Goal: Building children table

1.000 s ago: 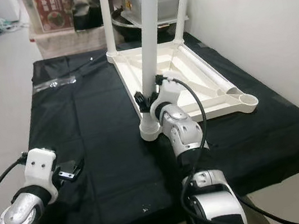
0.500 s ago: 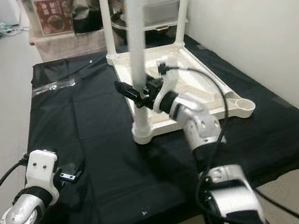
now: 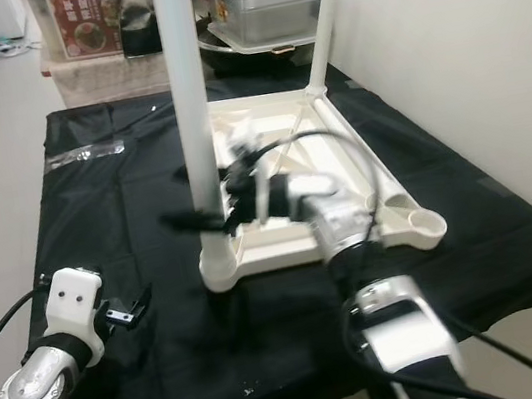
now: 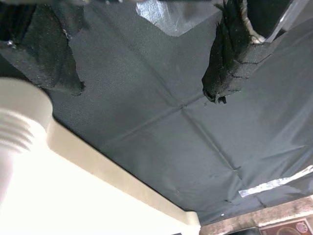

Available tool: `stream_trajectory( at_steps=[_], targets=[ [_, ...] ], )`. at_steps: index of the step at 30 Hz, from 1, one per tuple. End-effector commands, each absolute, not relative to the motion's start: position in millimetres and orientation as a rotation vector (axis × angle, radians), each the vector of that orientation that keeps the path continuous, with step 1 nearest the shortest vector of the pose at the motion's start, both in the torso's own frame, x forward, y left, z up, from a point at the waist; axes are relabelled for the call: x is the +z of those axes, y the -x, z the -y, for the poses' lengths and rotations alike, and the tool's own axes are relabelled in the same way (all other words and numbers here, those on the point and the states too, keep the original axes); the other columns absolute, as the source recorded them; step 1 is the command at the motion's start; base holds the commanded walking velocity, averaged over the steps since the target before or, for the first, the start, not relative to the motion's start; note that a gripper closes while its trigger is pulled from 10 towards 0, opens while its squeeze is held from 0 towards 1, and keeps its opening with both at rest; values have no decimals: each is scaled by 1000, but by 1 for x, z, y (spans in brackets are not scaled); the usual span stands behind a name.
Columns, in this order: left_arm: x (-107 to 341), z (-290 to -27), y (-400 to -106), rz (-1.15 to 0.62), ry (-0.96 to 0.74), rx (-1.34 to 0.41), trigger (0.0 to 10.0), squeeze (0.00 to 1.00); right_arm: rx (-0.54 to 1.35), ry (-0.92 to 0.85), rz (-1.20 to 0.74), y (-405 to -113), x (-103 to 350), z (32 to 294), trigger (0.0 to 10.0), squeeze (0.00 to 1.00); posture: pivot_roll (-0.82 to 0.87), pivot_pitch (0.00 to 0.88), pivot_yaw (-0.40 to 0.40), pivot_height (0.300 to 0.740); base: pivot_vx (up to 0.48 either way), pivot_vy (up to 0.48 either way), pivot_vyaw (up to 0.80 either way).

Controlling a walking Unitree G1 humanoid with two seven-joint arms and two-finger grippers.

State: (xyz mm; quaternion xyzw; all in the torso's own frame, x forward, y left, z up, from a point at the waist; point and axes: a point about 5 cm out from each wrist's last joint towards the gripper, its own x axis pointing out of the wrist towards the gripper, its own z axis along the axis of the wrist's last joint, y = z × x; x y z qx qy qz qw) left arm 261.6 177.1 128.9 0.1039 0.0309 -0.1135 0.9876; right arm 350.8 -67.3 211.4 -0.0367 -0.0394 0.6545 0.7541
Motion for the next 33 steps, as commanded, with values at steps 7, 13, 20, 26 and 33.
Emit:
stream_trajectory(
  at_steps=[7, 13, 20, 26, 33],
  targets=[
    [130, -179, -259, -56, -230, -231, 10000, 0, 1424, 31, 119, -349, 204, 60, 0, 0, 74, 0, -103, 740, 0, 0, 0],
    [127, -176, -256, -65, -221, -235, 10000, 0, 907, -12, 123, -356, 189, 87, 0, 0, 55, 0, -94, 740, 0, 0, 0],
    [126, -175, -256, -67, -219, -238, 10000, 0, 82, -59, -17, -353, 164, 149, 0, 0, 49, 0, -83, 740, 0, 0, 0],
    [128, -175, -261, -60, -217, -247, 10000, 0, -49, -65, -64, -341, 161, 158, 10000, 0, 26, 0, -63, 740, 0, 0, 0],
    [128, -173, -263, -56, -220, -257, 10000, 0, 228, -131, 61, -342, 187, 122, 10000, 804, 26, 0, -70, 740, 0, 0, 0]
  ],
)
